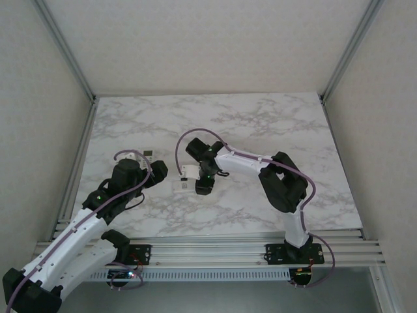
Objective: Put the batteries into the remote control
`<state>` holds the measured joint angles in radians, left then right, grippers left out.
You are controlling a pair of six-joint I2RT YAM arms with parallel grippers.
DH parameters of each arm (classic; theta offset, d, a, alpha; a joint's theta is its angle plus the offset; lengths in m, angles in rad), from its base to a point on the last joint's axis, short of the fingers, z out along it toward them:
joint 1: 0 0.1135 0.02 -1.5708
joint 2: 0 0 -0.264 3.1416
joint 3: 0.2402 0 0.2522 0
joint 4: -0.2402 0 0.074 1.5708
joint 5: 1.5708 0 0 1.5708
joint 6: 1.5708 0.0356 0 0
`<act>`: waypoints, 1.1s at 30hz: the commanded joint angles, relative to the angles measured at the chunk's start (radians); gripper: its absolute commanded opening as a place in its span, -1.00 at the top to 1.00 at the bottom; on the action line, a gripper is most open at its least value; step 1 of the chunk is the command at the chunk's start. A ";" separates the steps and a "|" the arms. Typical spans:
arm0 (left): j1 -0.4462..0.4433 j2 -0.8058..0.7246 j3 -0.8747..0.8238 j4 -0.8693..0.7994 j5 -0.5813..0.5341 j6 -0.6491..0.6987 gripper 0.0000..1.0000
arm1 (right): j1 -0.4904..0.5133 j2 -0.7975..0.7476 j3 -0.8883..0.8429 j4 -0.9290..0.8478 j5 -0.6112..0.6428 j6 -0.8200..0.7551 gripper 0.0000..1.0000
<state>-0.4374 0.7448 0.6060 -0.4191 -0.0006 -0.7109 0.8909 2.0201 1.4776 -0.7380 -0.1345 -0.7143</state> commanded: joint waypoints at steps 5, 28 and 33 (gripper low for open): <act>0.002 -0.011 -0.015 0.008 -0.029 -0.008 -0.99 | 0.009 0.023 0.008 0.014 0.000 -0.035 -0.11; 0.002 -0.002 -0.027 0.018 -0.001 -0.034 -0.99 | -0.016 -0.161 -0.097 0.156 -0.040 0.225 -0.37; -0.001 0.048 -0.069 0.042 0.113 -0.086 -0.87 | -0.085 -0.370 -0.384 0.482 -0.103 0.959 -0.35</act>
<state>-0.4377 0.7685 0.5694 -0.4000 0.0391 -0.7570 0.8429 1.7470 1.2232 -0.4526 -0.1841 -0.2359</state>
